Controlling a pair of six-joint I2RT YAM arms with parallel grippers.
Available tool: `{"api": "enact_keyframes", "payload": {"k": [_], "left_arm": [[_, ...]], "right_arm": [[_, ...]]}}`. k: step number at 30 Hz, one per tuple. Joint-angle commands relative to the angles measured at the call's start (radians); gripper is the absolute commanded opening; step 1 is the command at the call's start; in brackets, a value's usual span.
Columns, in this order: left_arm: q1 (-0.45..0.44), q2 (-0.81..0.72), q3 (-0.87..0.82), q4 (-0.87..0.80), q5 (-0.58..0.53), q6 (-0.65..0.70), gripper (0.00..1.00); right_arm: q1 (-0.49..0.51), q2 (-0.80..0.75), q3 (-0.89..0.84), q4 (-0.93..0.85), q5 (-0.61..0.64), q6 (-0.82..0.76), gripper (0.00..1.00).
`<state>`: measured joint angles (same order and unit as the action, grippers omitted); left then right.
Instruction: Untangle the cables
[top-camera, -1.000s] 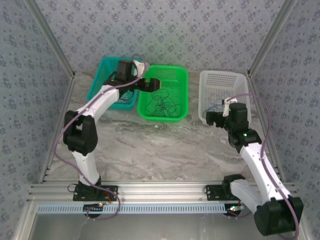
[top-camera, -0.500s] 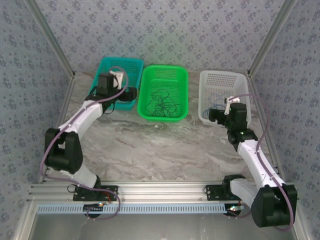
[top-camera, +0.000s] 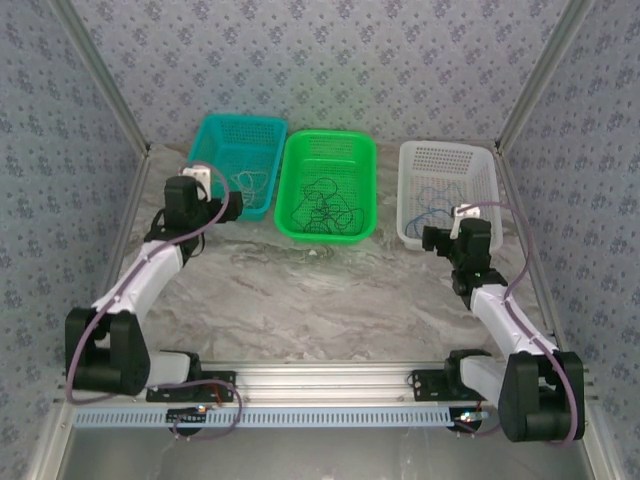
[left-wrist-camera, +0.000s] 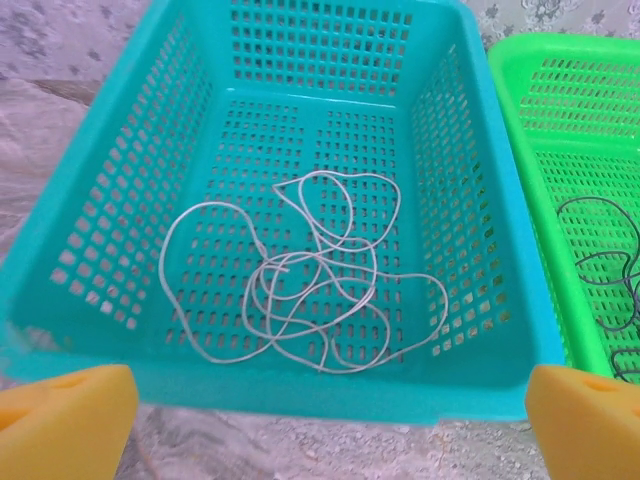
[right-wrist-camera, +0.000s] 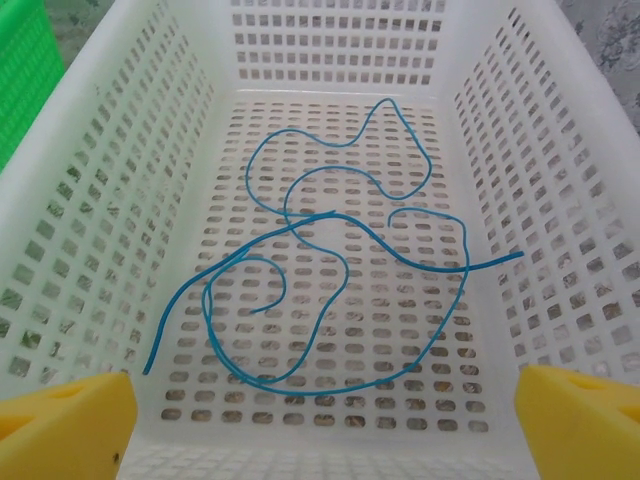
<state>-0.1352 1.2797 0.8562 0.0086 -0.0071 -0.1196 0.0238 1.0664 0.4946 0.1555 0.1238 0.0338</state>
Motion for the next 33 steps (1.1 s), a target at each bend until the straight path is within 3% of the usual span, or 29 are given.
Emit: {"api": "enact_keyframes", "payload": {"k": [1, 5, 9, 15, 20, 23, 26, 33], "left_arm": [[0.003, -0.037, -0.034, 0.116, -0.057, 0.014, 0.99], [0.003, -0.046, -0.087, 0.098, -0.064, -0.006, 0.99], [0.009, -0.109, -0.244, 0.218, -0.118, 0.039, 0.99], [0.076, -0.115, -0.329, 0.309, -0.009, 0.099, 1.00], [0.137, -0.097, -0.364, 0.402, 0.096, 0.068, 1.00], [0.153, -0.081, -0.373, 0.421, 0.070, 0.087, 0.99], [0.206, -0.043, -0.392, 0.488, 0.148, 0.061, 0.99], [0.220, 0.063, -0.446, 0.652, 0.158, 0.079, 0.99]], "right_arm": [[-0.010, 0.029, -0.016, 0.117, 0.002, -0.009, 0.99], [-0.009, 0.069, -0.030, 0.184, 0.007, -0.020, 0.98], [-0.013, 0.094, -0.042, 0.222, 0.005, -0.037, 0.98], [-0.016, 0.129, -0.074, 0.299, -0.022, -0.085, 0.98], [-0.015, 0.183, -0.073, 0.333, -0.051, -0.083, 1.00], [-0.015, 0.186, -0.084, 0.358, -0.044, -0.086, 1.00], [-0.021, 0.199, -0.087, 0.392, -0.047, -0.089, 1.00], [-0.021, 0.264, -0.086, 0.451, -0.056, -0.092, 1.00]]}}
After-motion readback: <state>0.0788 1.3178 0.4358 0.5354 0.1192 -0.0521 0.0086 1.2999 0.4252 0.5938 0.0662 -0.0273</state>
